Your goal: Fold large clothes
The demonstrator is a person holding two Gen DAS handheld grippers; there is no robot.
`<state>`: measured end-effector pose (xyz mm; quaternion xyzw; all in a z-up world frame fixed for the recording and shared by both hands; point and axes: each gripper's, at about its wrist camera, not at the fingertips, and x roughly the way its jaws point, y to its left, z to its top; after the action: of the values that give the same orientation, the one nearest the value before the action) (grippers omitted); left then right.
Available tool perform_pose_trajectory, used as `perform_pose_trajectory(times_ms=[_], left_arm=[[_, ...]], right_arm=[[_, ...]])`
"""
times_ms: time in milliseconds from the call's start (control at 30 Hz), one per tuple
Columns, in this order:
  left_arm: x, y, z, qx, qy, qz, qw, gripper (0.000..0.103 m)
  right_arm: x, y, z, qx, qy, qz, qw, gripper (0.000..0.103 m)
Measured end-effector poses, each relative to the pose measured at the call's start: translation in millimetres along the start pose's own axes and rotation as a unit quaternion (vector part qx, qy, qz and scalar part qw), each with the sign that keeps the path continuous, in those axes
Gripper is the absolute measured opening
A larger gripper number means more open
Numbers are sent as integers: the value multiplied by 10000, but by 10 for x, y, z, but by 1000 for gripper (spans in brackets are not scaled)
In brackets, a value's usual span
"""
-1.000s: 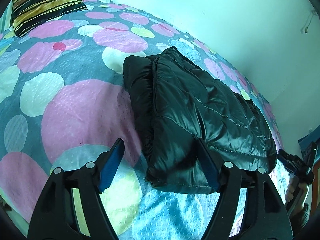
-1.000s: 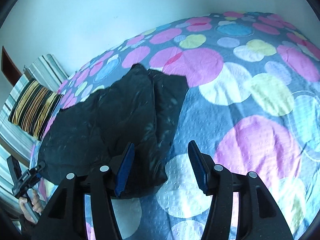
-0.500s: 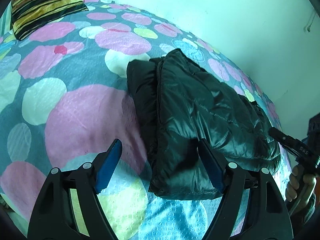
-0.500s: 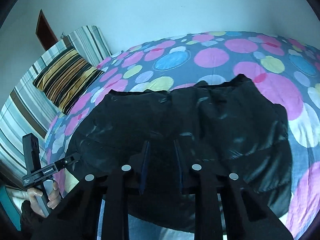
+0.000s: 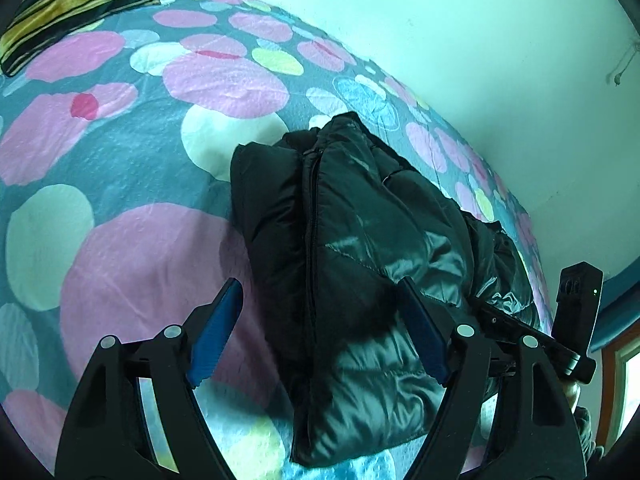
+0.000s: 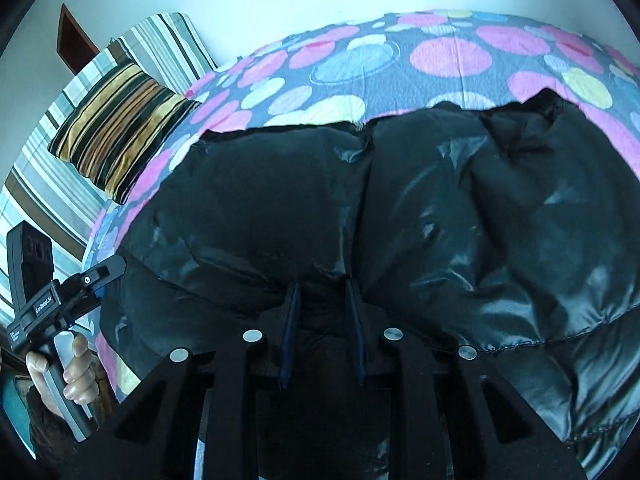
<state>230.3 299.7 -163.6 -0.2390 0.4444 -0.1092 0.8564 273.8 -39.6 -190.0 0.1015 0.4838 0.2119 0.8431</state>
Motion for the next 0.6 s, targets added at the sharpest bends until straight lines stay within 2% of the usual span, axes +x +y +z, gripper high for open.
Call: perform_pose_trajectory(times_ms=[233,333,467,600], left_arm=[[249,62,158,-152,296,-103,9994,79],[329,47,201,-46,538,-106,9985,79],[430,133,239,-236,867,-278,9956,79],[481,139,225,-169,957,-285,9949,78]], right_arm=[[91,5,-20,-33,99,-65,9999,22],[111,3,-11,-14,126,-73,9999,22],[125,15,-15,-39,135,-106,9998,22],[136,22,-23,-62,123,-125,9998,22]])
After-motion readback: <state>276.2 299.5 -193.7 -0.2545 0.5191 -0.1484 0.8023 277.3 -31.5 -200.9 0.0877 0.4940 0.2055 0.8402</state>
